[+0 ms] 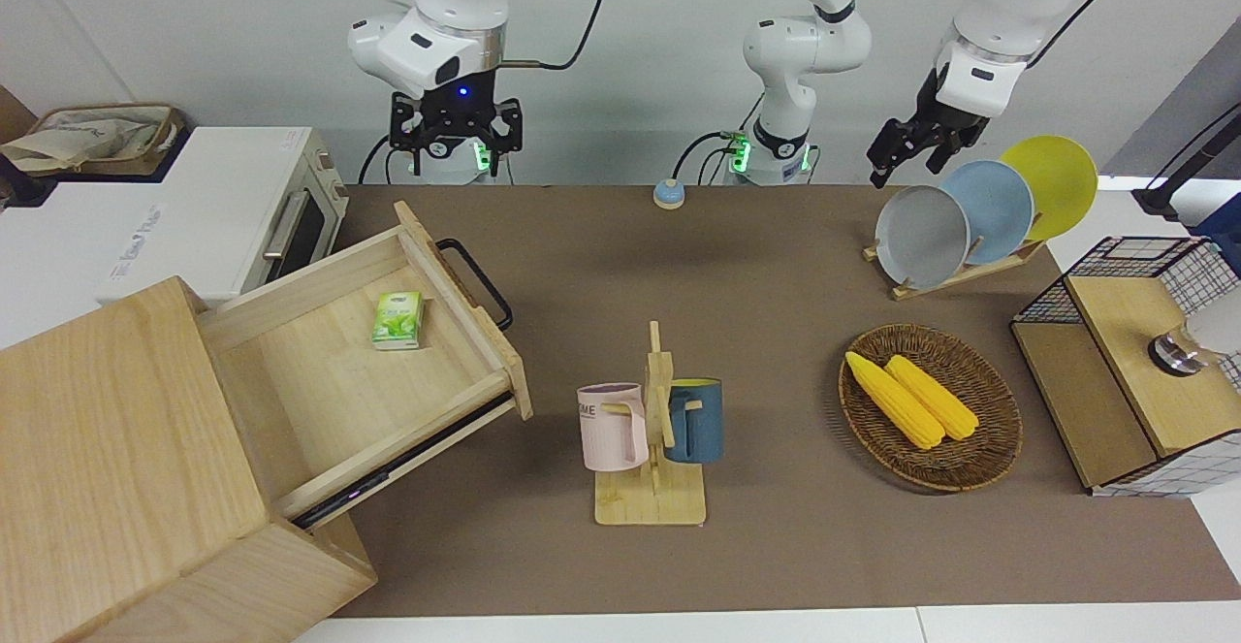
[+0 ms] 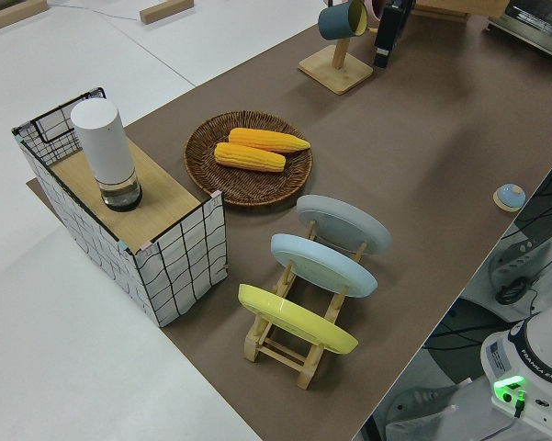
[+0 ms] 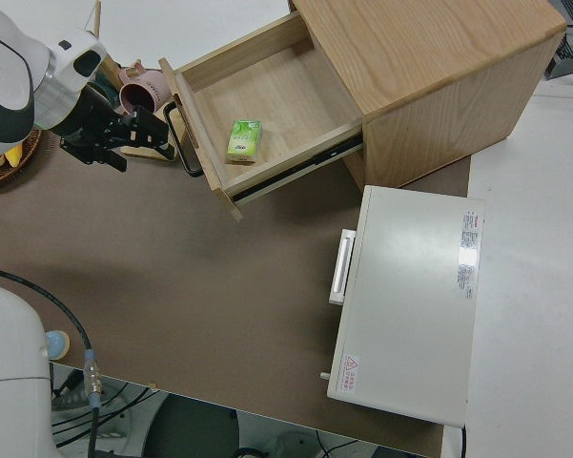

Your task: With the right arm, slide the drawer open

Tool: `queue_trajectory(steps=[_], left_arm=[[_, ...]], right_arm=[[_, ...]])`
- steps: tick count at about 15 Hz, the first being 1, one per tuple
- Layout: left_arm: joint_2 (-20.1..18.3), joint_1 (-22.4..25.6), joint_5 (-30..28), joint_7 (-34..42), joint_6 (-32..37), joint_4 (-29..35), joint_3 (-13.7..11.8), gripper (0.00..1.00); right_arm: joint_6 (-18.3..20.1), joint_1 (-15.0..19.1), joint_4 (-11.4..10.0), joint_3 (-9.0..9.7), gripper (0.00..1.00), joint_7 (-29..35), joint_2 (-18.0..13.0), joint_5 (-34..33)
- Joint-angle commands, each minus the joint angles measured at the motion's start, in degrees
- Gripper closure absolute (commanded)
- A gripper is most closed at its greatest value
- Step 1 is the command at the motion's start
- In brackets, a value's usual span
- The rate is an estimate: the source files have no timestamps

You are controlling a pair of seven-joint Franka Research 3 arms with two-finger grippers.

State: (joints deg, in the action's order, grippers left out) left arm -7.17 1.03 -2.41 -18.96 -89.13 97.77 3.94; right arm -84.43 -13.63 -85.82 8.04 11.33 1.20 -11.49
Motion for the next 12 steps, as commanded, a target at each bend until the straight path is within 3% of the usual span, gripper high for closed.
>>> queue_trajectory(steps=[1,8,12], left_arm=[[-0.5,-0.1,-0.1,0.5,1.0,-0.2,-0.3,0.01],[-0.5,-0.1,-0.1,0.5,0.9,-0.2,-0.3,0.01],[-0.5,-0.1,-0.1,0.5,0.9,-0.2,-0.3,0.01]], right_arm=[[-1.6,3.4,-1.8,-0.83,0.013,-1.1,-1.1,4.1],[-2.9,12.8,-2.3,-1.01,0.013,-3.3,-1.2,11.2],[-4.4,17.1,-2.5,-0.92,0.011,-3.2,-1.0,11.7]])
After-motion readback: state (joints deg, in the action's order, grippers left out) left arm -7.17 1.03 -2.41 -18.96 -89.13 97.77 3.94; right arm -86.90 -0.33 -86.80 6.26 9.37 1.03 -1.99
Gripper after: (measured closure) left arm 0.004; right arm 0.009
